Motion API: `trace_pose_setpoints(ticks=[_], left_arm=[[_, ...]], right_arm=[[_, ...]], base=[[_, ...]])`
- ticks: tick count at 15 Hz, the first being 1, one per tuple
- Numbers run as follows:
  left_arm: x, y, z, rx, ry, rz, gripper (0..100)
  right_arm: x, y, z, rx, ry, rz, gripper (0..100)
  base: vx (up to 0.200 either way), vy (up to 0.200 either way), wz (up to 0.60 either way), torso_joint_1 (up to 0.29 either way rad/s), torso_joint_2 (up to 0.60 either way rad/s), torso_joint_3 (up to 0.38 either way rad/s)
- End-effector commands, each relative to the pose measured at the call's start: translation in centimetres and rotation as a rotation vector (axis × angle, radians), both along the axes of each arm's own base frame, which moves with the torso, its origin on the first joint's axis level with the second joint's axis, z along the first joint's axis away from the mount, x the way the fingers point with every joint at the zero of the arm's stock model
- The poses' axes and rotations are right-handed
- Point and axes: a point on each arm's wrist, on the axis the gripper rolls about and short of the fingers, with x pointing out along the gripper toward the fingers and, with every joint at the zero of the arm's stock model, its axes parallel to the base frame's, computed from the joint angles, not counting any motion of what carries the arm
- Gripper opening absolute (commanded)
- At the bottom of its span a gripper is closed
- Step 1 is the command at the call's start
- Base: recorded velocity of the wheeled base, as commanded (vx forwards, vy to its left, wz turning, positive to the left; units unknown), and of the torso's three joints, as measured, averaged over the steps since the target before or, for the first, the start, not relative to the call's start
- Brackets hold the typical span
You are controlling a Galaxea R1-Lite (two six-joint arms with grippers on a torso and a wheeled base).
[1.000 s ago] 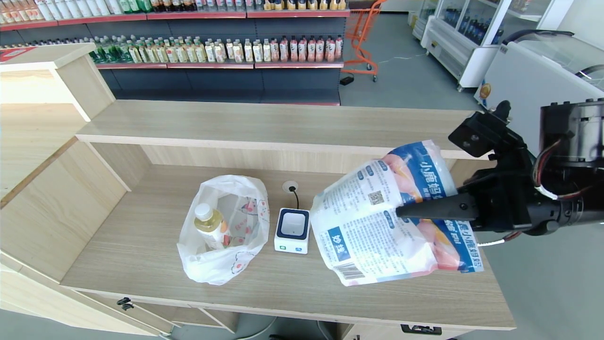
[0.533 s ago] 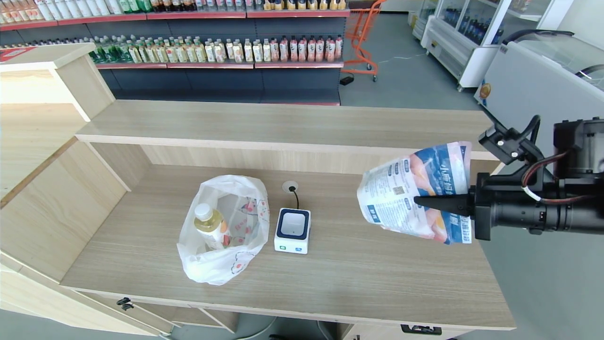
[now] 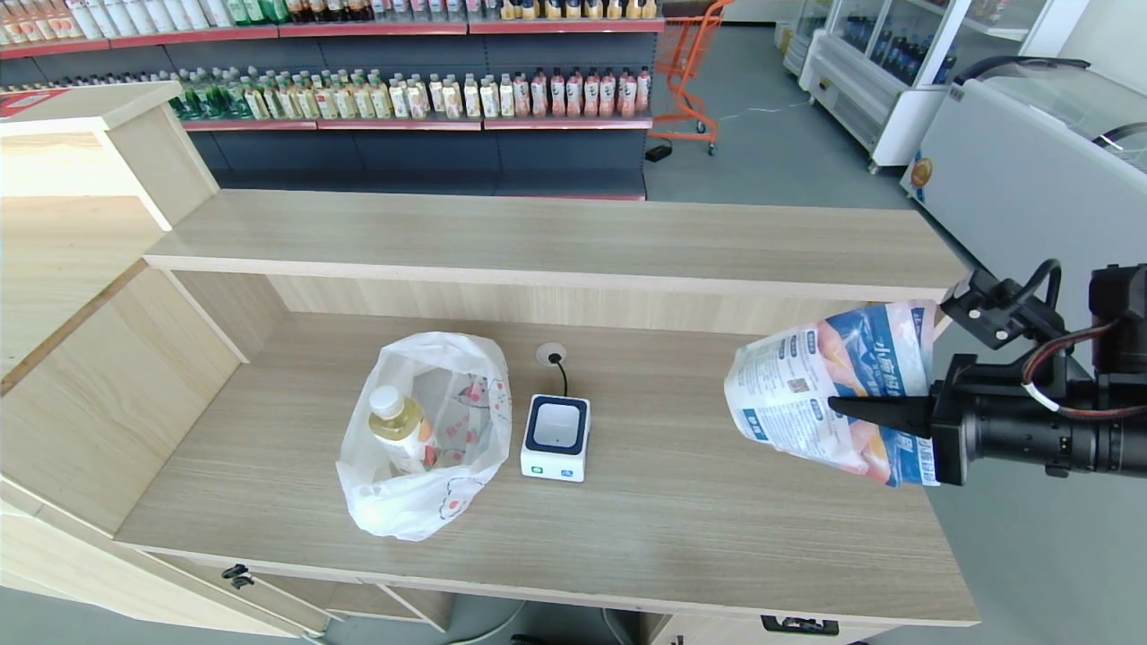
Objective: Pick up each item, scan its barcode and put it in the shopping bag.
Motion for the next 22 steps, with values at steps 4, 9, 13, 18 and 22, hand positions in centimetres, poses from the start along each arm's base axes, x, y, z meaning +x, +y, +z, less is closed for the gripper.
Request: trace_pose_setpoints(ticks=[4,9,13,18,22], left_arm=[[0.0,0.0,0.0,-0.002,0.000,0.000,100],[0.0,0.0,0.0,-0.005,0.000,0.000,100],[0.0,0.0,0.0,-0.007,0.000,0.000,100],[0.0,0.0,0.0,-0.001,0.000,0.000,100],[0.0,0.0,0.0,0.001,0.000,0.000,100]], right_arm=[[-0.5,-0.2,0.2,0.005,-0.007,-0.005,0],[-0.4,-0.7,-0.2,0.002,0.012,-0.027,0],[-0.2,-1.6,-0.6,-0.001,0.029,-0.068,0],[0.2,-1.7,-1.2,-0.003,0.053,-0.073,0],[0.3,-2.1,-1.4,-0.004,0.062,-0.088,0]], base=[[0.000,0.050,0.00,-0.001,0.00,-0.001],[0.000,0.200,0.00,0.006,0.01,0.002],[0.000,0.200,0.00,0.000,0.00,0.002],[0.000,0.080,0.00,0.002,0.00,0.001],[0.100,0.000,0.00,-0.004,0.00,0.001]])
